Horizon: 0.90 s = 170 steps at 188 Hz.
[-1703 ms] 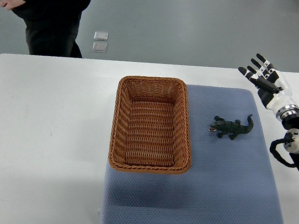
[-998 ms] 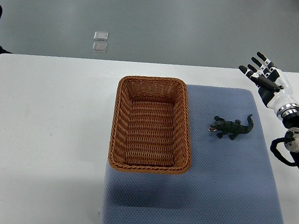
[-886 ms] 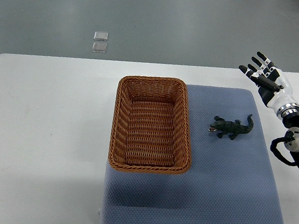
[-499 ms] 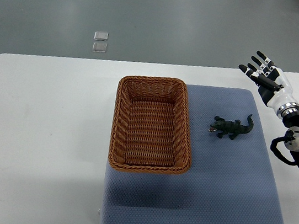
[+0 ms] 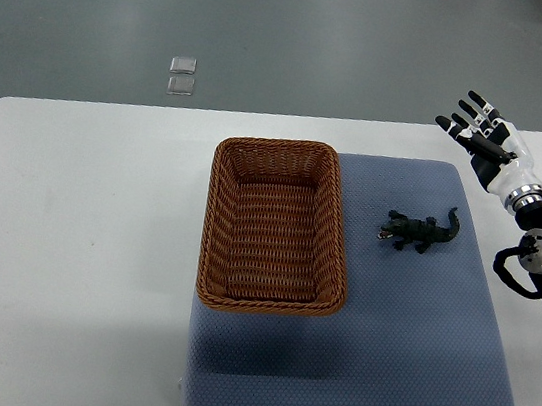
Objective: Place crocodile in brown basket with right hand
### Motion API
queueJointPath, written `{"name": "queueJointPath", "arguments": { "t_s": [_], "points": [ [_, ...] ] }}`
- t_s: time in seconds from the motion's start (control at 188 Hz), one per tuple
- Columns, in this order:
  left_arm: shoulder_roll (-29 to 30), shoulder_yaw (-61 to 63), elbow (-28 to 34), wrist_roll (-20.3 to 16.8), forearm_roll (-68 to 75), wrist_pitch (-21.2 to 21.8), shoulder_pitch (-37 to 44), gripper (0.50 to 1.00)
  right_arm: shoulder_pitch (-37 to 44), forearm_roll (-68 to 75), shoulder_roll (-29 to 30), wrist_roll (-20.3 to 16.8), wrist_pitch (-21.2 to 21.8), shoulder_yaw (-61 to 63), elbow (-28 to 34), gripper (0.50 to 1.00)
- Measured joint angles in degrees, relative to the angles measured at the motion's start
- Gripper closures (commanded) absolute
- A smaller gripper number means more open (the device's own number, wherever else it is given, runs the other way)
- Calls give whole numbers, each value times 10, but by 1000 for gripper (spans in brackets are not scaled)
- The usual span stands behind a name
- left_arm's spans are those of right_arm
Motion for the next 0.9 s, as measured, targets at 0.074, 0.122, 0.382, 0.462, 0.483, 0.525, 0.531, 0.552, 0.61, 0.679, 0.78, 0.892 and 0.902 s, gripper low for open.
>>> {"name": "queueJointPath", "arguments": {
  "t_s": [0.074, 0.122, 0.382, 0.462, 0.483, 0.525, 0.531, 0.552, 0.61, 0.679, 0.78, 0.892, 0.902],
  "points": [
    [0, 0, 0, 0, 0, 0, 0, 500, 0, 0, -3, 0, 0, 0, 0, 570],
    [0, 0, 0, 0, 0, 0, 0, 500, 0, 0, -4, 0, 0, 0, 0, 570],
    [0, 0, 0, 0, 0, 0, 0, 500, 7, -3, -11, 0, 0, -2, 2, 570],
    [0, 0, 0, 0, 0, 0, 0, 500, 8, -7, -13, 0, 1, -3, 5, 570],
    [0, 0, 0, 0, 0, 0, 0, 500, 9, -7, -14, 0, 1, -4, 6, 570],
    [0, 0, 0, 0, 0, 0, 0, 500, 10, -9, -17, -1, 2, -6, 7, 570],
    [0, 0, 0, 0, 0, 0, 0, 500, 10, -10, -17, -1, 2, -6, 7, 570],
    [0, 0, 0, 0, 0, 0, 0, 500, 11, -11, -18, -1, 2, -7, 8, 570],
    [0, 0, 0, 0, 0, 0, 0, 500, 13, -16, -21, -1, 3, -10, 9, 570],
    [0, 0, 0, 0, 0, 0, 0, 500, 15, -26, -24, -1, 6, -12, 10, 572],
    [0, 0, 0, 0, 0, 0, 0, 500, 16, -68, -29, -1, 19, -15, 12, 572],
    [0, 0, 0, 0, 0, 0, 0, 500, 17, -149, -34, 0, 28, -16, 27, 572],
    [0, 0, 0, 0, 0, 0, 0, 500, 18, -161, -36, 0, 29, -16, 30, 572]
  ]
}}
